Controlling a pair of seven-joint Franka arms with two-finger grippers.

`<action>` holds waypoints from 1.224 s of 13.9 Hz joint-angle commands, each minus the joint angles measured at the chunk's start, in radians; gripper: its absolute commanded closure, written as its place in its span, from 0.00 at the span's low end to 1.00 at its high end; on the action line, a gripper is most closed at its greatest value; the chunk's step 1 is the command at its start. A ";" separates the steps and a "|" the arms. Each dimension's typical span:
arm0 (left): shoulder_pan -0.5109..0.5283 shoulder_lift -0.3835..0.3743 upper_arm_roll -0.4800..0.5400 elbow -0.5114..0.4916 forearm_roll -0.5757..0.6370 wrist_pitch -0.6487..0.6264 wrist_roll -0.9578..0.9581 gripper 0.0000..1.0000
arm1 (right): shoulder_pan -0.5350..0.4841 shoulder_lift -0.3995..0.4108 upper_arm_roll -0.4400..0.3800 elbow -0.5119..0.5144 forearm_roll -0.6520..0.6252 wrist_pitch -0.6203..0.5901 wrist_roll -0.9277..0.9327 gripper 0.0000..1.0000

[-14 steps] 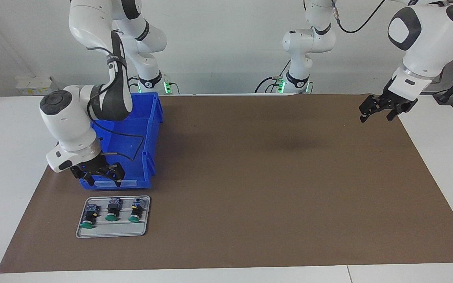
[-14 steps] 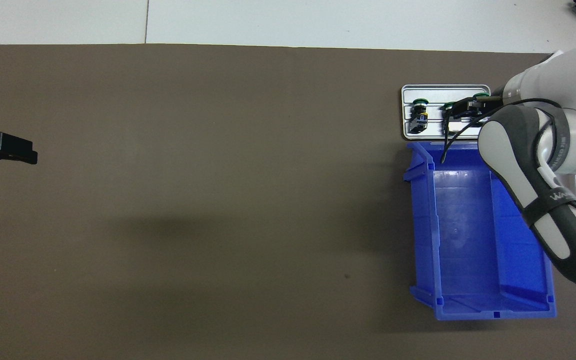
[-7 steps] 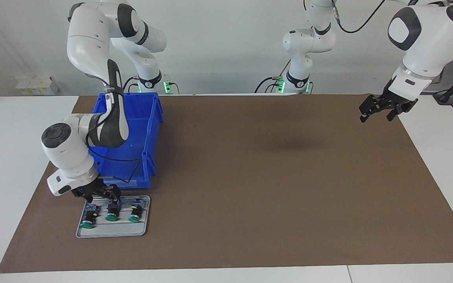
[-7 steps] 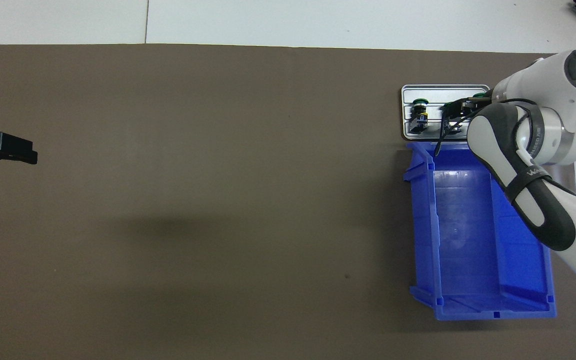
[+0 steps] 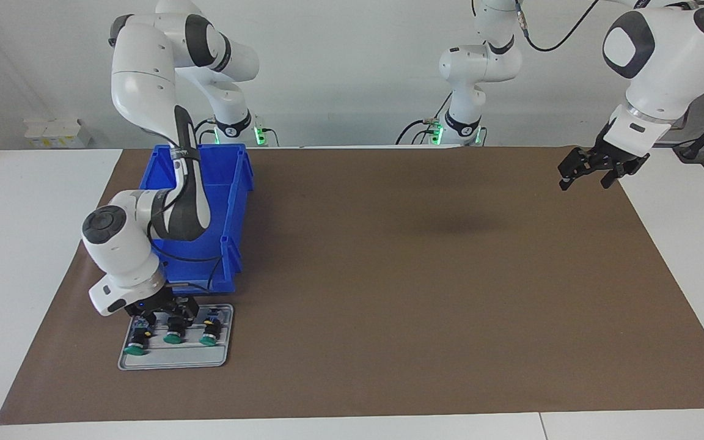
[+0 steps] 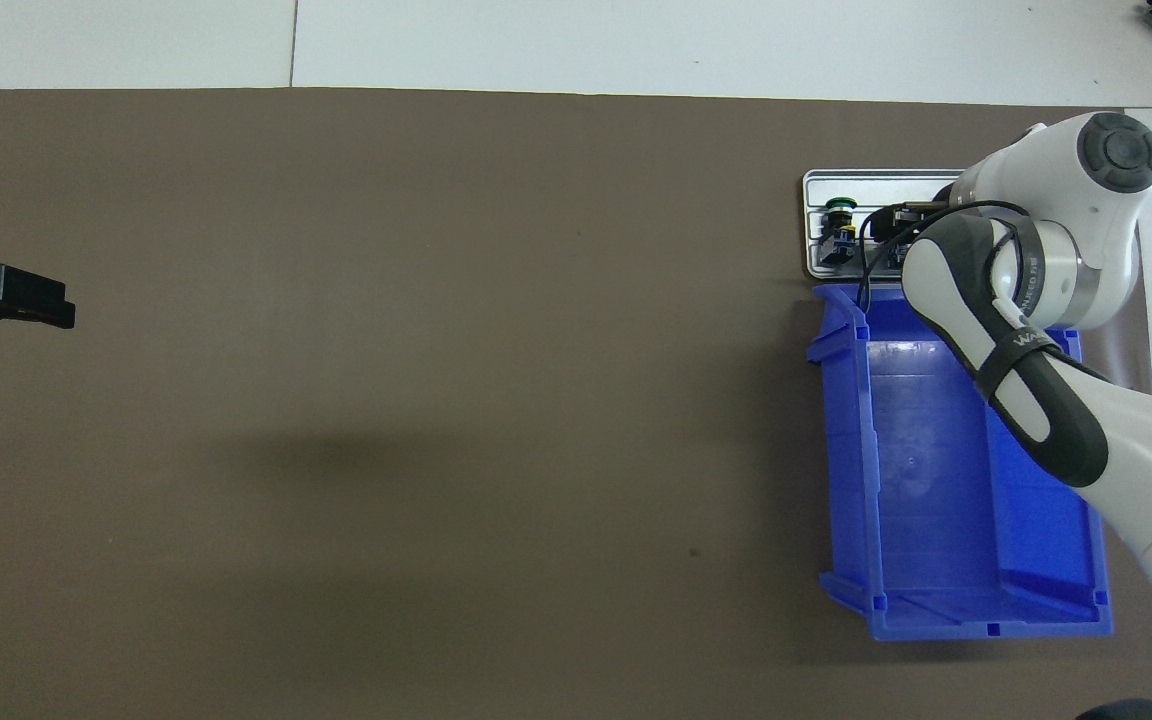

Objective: Place and press button with both arms
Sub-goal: 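Reach the right gripper into the metal tray and grasp a green-capped button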

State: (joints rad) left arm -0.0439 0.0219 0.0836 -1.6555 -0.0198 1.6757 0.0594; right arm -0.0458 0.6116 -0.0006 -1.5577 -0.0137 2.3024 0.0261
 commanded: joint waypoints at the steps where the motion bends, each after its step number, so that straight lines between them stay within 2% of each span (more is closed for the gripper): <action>1: 0.002 -0.027 -0.004 -0.030 0.018 0.007 -0.013 0.00 | -0.006 0.004 0.007 -0.007 0.004 0.011 -0.031 0.29; 2: 0.002 -0.027 -0.004 -0.030 0.018 0.007 -0.013 0.00 | -0.006 0.004 0.007 -0.007 0.004 0.008 -0.032 0.39; 3: 0.002 -0.025 -0.004 -0.030 0.018 0.007 -0.013 0.00 | -0.006 0.004 0.007 -0.007 0.004 0.008 -0.032 0.42; 5: 0.002 -0.027 -0.004 -0.030 0.018 0.007 -0.013 0.00 | -0.005 -0.006 0.007 -0.007 0.007 0.008 -0.025 0.69; 7: 0.002 -0.027 -0.004 -0.030 0.018 0.007 -0.013 0.00 | -0.006 -0.019 0.008 -0.007 0.059 0.008 -0.018 0.87; 8: 0.002 -0.027 -0.004 -0.030 0.018 0.007 -0.013 0.00 | -0.005 -0.029 0.007 -0.007 0.102 0.008 -0.017 1.00; 11: 0.002 -0.027 -0.004 -0.030 0.018 0.007 -0.013 0.00 | -0.005 -0.078 0.007 -0.007 0.121 -0.004 0.027 1.00; 13: 0.002 -0.027 -0.004 -0.030 0.018 0.007 -0.013 0.00 | -0.002 -0.121 0.007 -0.007 0.120 -0.059 0.089 1.00; 17: 0.002 -0.027 -0.004 -0.030 0.018 0.007 -0.013 0.00 | 0.090 -0.176 0.002 0.007 0.101 -0.145 0.396 1.00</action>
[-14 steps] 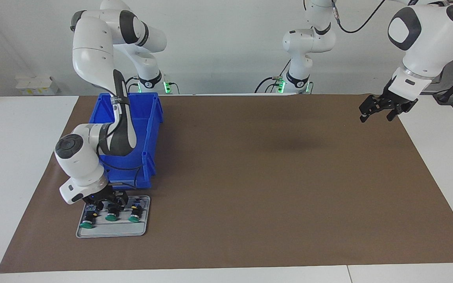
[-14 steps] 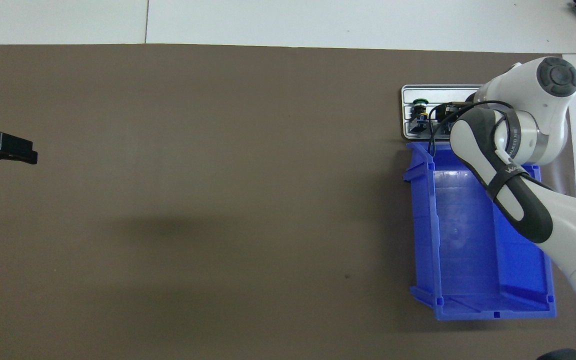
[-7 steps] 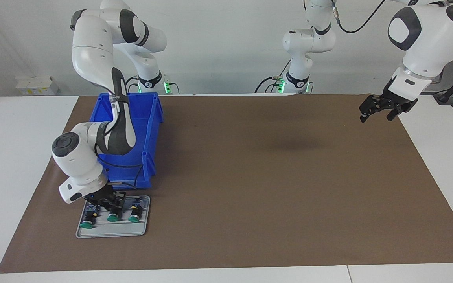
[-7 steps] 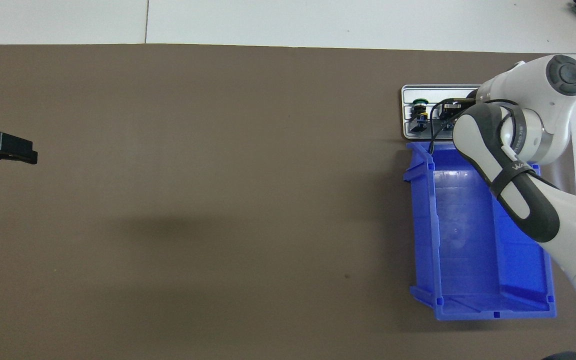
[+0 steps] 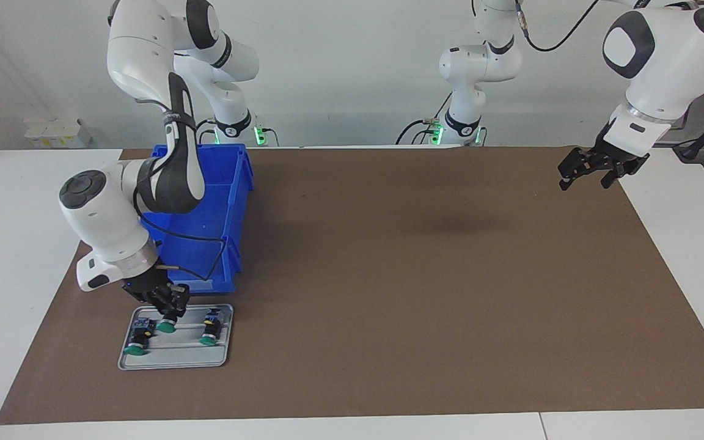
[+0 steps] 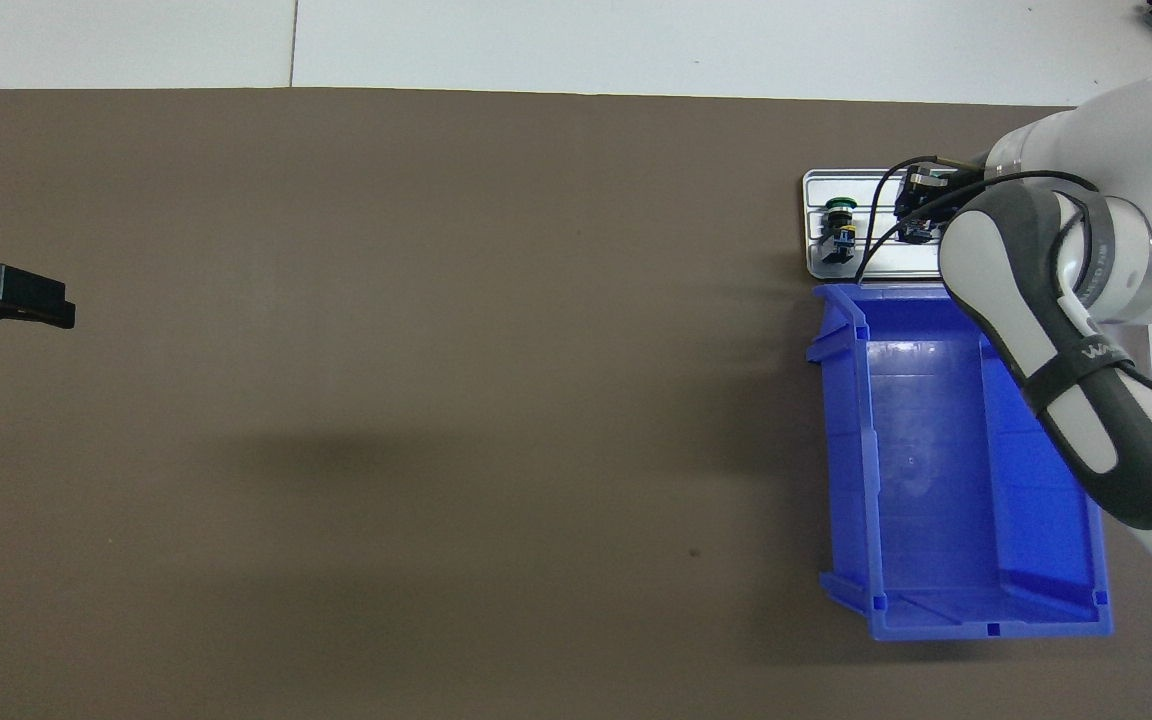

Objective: Place and press button with both arms
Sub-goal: 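Carry the button with the right gripper to the table middle and set it down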

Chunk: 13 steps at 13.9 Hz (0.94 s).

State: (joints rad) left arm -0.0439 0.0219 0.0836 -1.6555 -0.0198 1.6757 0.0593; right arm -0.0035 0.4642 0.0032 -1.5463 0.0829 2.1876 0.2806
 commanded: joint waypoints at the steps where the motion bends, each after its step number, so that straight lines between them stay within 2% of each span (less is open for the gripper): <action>1: 0.002 -0.027 -0.004 -0.030 0.018 0.007 -0.013 0.00 | 0.074 -0.029 -0.005 0.003 -0.005 -0.049 0.237 1.00; 3: 0.002 -0.027 -0.004 -0.030 0.018 0.007 -0.013 0.00 | 0.124 -0.039 -0.006 0.011 -0.028 -0.072 0.404 1.00; 6: 0.002 -0.027 -0.004 -0.030 0.018 0.007 -0.013 0.00 | 0.218 -0.038 -0.003 0.064 -0.095 -0.115 0.809 1.00; 9: 0.002 -0.027 -0.004 -0.030 0.018 0.007 -0.013 0.00 | 0.324 -0.030 -0.002 0.095 -0.124 -0.149 1.020 1.00; 13: 0.002 -0.027 -0.005 -0.030 0.018 0.006 -0.019 0.00 | 0.450 0.025 0.000 0.198 -0.163 -0.172 1.375 1.00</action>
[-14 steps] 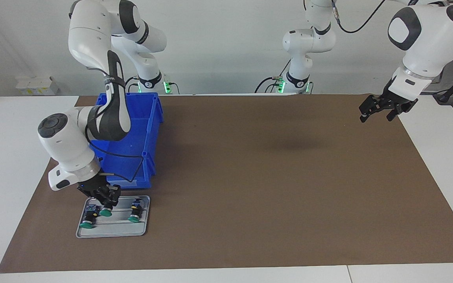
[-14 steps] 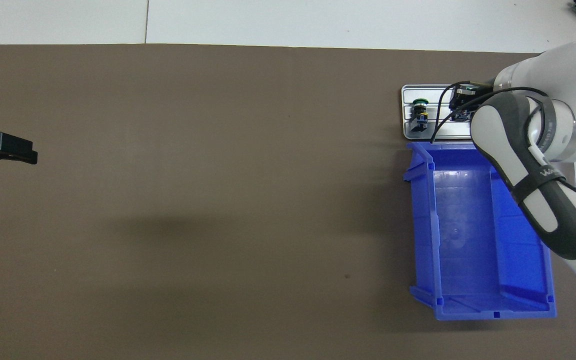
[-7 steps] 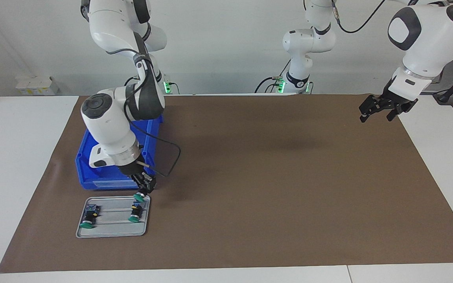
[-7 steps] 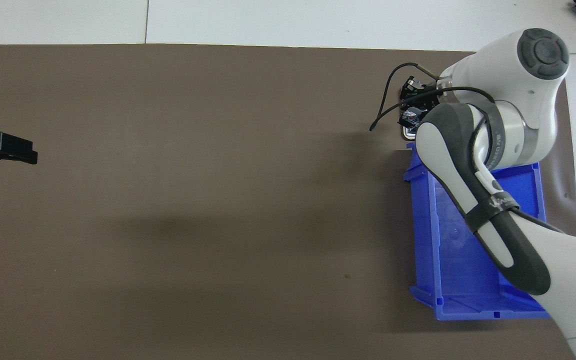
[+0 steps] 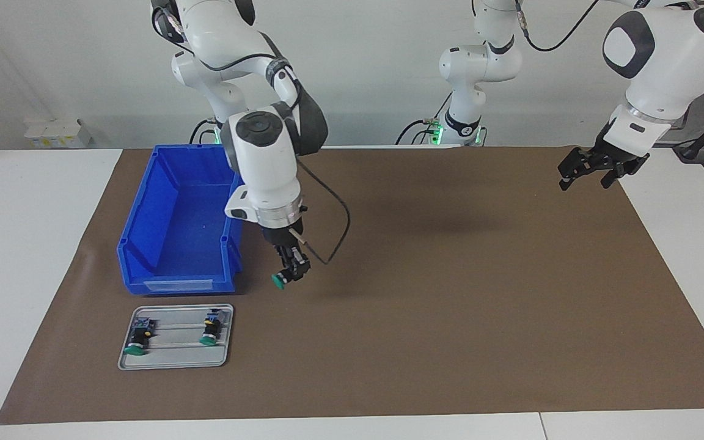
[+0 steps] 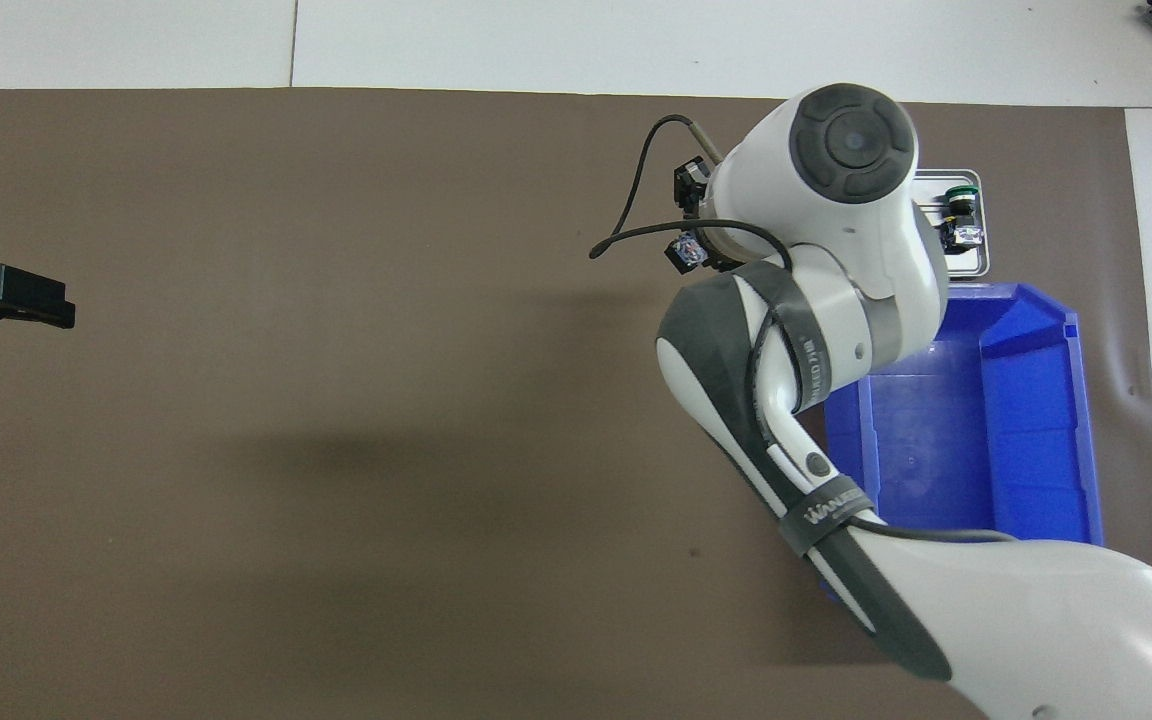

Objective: Place and press button with both arms
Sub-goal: 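Carry the button with the right gripper to the table middle and set it down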

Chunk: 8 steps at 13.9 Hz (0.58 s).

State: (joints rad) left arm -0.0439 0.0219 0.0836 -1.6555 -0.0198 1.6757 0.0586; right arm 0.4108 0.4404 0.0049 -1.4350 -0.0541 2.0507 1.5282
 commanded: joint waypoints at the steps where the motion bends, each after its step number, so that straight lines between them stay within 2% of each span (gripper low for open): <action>1: -0.004 -0.025 -0.005 -0.030 0.018 0.007 -0.016 0.00 | 0.064 0.064 -0.003 0.111 -0.026 -0.047 0.197 1.00; 6: 0.001 -0.027 -0.004 -0.030 0.018 0.007 -0.017 0.00 | 0.225 0.217 -0.008 0.286 -0.089 -0.112 0.547 1.00; 8: -0.008 -0.027 -0.005 -0.030 0.018 0.007 -0.017 0.00 | 0.267 0.248 -0.003 0.300 -0.089 -0.101 0.680 1.00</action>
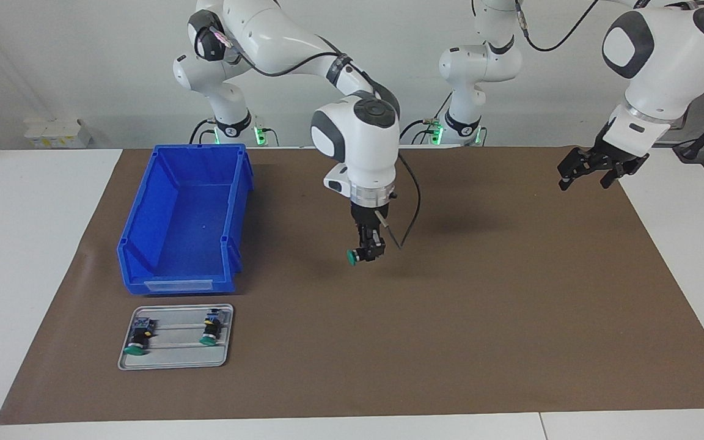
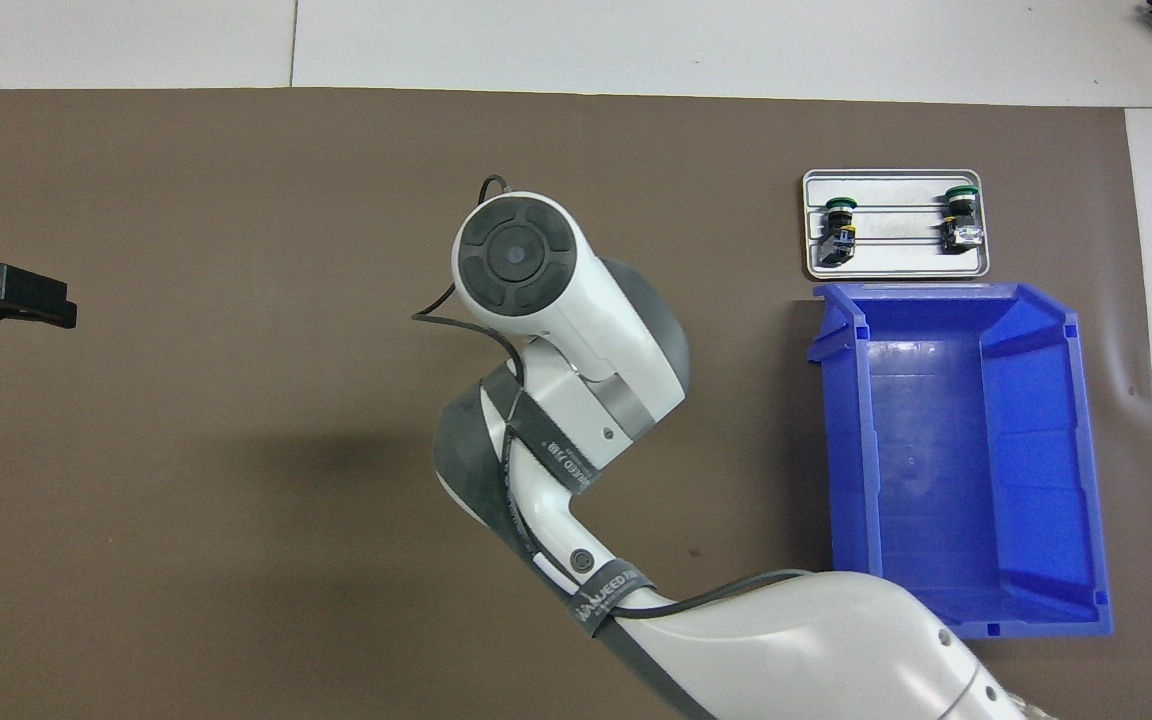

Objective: Place and press button with both arms
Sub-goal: 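Carry the button with the right gripper to the table middle and set it down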

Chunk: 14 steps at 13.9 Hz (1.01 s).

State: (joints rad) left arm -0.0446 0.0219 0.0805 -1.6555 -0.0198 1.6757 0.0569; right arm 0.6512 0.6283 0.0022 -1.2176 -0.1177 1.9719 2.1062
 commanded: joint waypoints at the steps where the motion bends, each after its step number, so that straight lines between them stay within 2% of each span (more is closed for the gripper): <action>1: -0.009 -0.027 -0.002 -0.030 0.018 0.007 -0.015 0.00 | 0.037 0.066 0.004 0.081 -0.023 -0.019 0.130 1.00; 5: -0.011 -0.025 -0.002 -0.030 0.018 0.009 -0.015 0.00 | 0.091 0.100 0.005 0.064 -0.004 0.023 0.225 1.00; 9: -0.015 -0.025 -0.008 -0.030 0.018 0.009 -0.019 0.00 | 0.093 0.082 0.005 -0.061 -0.007 0.122 0.284 1.00; 12: -0.015 -0.027 -0.010 -0.029 0.018 0.009 -0.019 0.00 | 0.093 0.038 0.005 -0.186 -0.005 0.211 0.285 1.00; 14: -0.015 -0.027 -0.010 -0.029 0.018 0.015 -0.019 0.00 | 0.091 0.030 0.005 -0.207 -0.005 0.212 0.285 1.00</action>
State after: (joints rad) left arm -0.0475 0.0219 0.0666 -1.6555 -0.0198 1.6757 0.0557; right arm 0.7489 0.7144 0.0032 -1.3449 -0.1192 2.1580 2.3675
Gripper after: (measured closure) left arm 0.000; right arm 0.586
